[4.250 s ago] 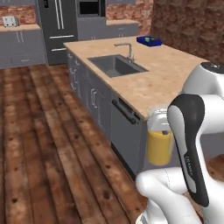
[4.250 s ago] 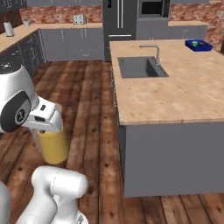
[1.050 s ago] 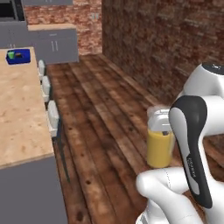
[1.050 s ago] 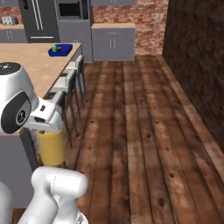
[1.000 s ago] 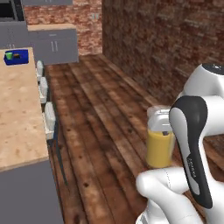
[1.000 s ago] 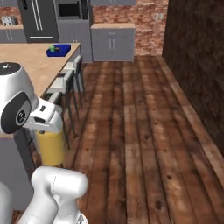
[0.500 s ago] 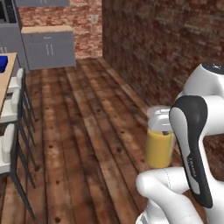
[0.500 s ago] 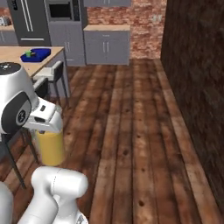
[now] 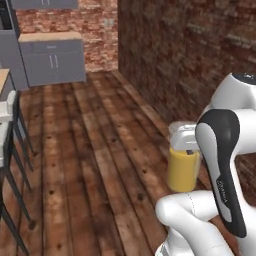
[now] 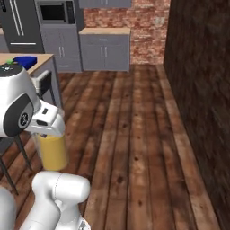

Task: There is a tray on the dining counter. Grab the cup, mug, and pitcher and place them on the tray. The pitcher may be placed next to the tray if it cannot fit the tray.

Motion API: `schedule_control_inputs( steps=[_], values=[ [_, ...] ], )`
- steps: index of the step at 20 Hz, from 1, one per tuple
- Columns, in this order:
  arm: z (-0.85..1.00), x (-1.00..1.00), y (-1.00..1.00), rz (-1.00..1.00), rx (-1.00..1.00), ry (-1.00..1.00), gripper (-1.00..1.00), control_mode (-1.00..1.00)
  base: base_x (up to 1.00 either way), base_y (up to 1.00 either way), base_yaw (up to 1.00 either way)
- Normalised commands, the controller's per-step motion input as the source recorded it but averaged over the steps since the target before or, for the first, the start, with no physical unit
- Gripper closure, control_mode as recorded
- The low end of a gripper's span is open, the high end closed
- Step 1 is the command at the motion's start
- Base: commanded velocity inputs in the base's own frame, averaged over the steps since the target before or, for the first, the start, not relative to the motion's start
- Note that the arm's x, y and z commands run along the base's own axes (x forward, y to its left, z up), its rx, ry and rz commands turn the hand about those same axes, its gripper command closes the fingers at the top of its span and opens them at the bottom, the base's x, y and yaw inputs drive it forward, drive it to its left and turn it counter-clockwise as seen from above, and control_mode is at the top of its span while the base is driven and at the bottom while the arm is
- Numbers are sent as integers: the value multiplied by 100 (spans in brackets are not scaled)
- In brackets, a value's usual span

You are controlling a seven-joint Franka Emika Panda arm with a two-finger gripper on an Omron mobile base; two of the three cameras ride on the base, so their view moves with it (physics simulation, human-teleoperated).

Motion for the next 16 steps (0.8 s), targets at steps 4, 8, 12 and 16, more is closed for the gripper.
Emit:
schedule_control_inputs(
  steps=[4, 8, 12, 16],
  values=[
    [0, 0, 0, 0, 0, 0, 100, 100, 100, -1, 0],
    [0, 0, 0, 0, 0, 0, 100, 100, 100, -8, 0],
    [0, 0, 0, 0, 0, 0, 100, 100, 100, -11, 0],
    [0, 0, 0, 0, 0, 0, 100, 100, 100, -8, 0]
  ],
)
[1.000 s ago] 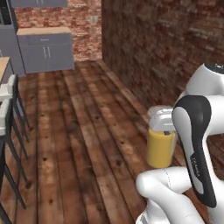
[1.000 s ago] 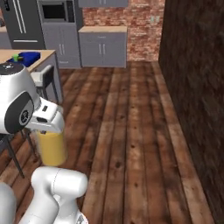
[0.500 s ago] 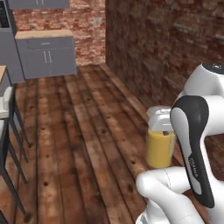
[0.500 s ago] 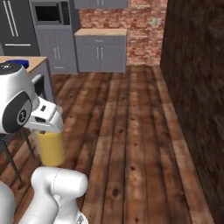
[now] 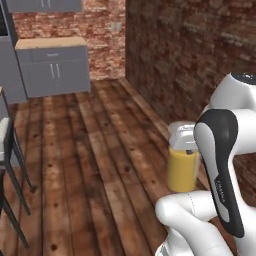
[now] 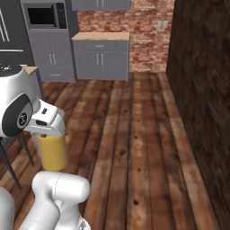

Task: There is a tray on the dining counter. Grab the cup, mug, and pitcher and place them on the tray. The pitcher may be placed next to the tray if it cannot fit the tray.

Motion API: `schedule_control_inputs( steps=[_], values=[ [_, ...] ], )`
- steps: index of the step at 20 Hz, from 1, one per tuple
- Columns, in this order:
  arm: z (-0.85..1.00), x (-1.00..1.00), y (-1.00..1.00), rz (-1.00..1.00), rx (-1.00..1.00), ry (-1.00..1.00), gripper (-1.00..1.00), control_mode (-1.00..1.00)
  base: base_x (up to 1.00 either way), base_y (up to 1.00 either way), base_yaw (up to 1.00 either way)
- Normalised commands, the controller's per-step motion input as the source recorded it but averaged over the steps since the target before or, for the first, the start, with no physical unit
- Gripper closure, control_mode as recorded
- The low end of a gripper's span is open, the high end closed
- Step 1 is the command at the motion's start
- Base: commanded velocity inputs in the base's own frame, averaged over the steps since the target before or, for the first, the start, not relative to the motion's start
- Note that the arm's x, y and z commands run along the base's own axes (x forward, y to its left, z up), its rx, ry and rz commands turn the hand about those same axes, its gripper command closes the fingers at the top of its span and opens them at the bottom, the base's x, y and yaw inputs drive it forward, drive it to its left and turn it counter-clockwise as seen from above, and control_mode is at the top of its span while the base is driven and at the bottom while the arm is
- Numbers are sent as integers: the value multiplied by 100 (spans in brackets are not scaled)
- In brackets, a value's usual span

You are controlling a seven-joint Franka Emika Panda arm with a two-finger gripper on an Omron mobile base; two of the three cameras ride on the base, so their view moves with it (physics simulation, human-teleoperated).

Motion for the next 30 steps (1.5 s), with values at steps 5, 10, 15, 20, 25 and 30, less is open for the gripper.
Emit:
schedule_control_inputs(
  steps=[5, 10, 15, 20, 25, 30],
  values=[
    [0, 0, 0, 0, 0, 0, 100, 100, 100, -1, 0],
    [0, 0, 0, 0, 0, 0, 100, 100, 100, 0, 0],
    [0, 0, 0, 0, 0, 0, 100, 100, 94, 0, 8],
    [0, 0, 0, 0, 0, 0, 100, 100, 73, 0, 25],
    [0, 0, 0, 0, 0, 0, 100, 100, 76, 0, 39],
    [0, 0, 0, 0, 0, 0, 100, 100, 66, -2, 48]
  ],
)
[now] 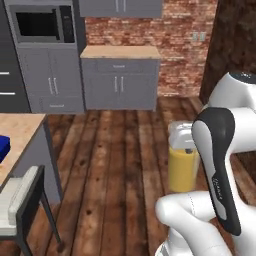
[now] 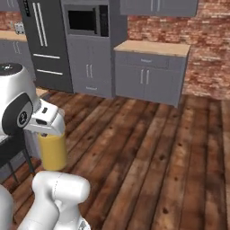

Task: There is a tray on the dining counter. Grab the cup, mug, and pitcher and place them on the tray. The pitcher may be placed next to the tray if it cannot fit the tray.

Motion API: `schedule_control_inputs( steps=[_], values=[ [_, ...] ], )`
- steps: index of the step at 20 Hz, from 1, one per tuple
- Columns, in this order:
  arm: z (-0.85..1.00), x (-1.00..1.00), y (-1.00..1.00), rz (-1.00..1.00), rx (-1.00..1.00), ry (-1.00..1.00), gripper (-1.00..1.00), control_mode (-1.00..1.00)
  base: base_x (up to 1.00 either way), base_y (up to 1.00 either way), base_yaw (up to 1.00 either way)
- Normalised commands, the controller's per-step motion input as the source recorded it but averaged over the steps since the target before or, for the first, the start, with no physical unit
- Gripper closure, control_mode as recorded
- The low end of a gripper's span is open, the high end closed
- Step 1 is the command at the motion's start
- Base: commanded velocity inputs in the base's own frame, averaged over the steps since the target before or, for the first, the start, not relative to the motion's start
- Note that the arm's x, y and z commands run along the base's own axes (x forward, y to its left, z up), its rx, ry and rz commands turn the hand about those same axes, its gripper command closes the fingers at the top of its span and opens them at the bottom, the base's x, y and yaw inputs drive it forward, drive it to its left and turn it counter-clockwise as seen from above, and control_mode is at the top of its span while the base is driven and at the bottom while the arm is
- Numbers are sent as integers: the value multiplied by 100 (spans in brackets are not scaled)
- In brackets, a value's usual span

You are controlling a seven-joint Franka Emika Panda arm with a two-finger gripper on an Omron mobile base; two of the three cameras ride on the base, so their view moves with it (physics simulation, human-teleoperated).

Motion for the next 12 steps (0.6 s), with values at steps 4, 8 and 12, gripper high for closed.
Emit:
schedule_control_inputs(
  steps=[4, 8, 12],
  values=[
    [0, 0, 0, 0, 0, 0, 100, 100, 61, -4, 53],
    [0, 0, 0, 0, 0, 0, 100, 100, 56, -4, 59],
    [0, 0, 0, 0, 0, 0, 100, 100, 51, -5, 63]
  ],
)
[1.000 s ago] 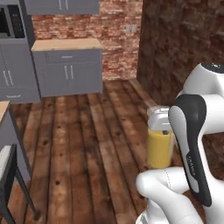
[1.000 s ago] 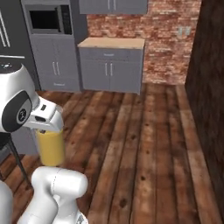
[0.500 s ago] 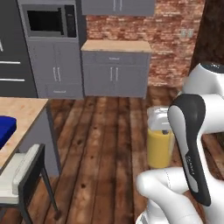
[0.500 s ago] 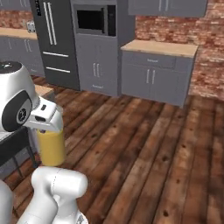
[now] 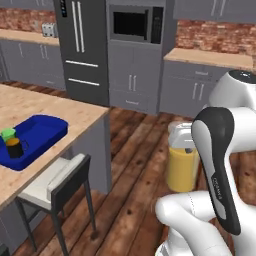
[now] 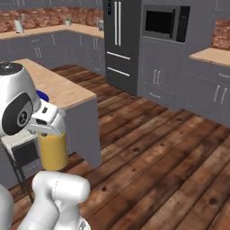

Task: There is a tray on the dining counter. Grab the cup, mug, and pitcher and place them on the tray. The pitcher may be placed next to the tray if it cannot fit the tray.

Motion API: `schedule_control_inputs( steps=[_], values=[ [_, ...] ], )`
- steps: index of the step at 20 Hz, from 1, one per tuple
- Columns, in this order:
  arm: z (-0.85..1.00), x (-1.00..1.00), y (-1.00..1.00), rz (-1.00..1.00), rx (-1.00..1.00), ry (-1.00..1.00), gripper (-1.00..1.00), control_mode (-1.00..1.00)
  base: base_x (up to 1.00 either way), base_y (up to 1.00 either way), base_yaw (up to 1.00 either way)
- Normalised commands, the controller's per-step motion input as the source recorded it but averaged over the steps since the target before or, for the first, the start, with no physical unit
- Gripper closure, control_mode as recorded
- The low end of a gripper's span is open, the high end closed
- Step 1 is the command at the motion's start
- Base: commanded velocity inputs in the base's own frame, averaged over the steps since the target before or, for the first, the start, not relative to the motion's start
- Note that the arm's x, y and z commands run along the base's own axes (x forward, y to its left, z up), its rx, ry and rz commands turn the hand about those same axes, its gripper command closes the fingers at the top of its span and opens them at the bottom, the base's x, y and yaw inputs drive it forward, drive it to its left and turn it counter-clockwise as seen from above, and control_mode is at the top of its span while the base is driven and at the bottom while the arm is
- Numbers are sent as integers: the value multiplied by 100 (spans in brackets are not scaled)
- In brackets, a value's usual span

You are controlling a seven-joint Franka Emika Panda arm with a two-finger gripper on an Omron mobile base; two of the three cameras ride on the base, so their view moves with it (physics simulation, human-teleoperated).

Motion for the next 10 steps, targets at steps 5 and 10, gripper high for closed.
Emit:
schedule_control_inputs(
  steps=[5, 10],
  values=[
    [0, 0, 0, 0, 0, 0, 100, 100, 50, -8, 66],
    [0, 0, 0, 0, 0, 0, 100, 100, 50, -7, 67]
  ],
)
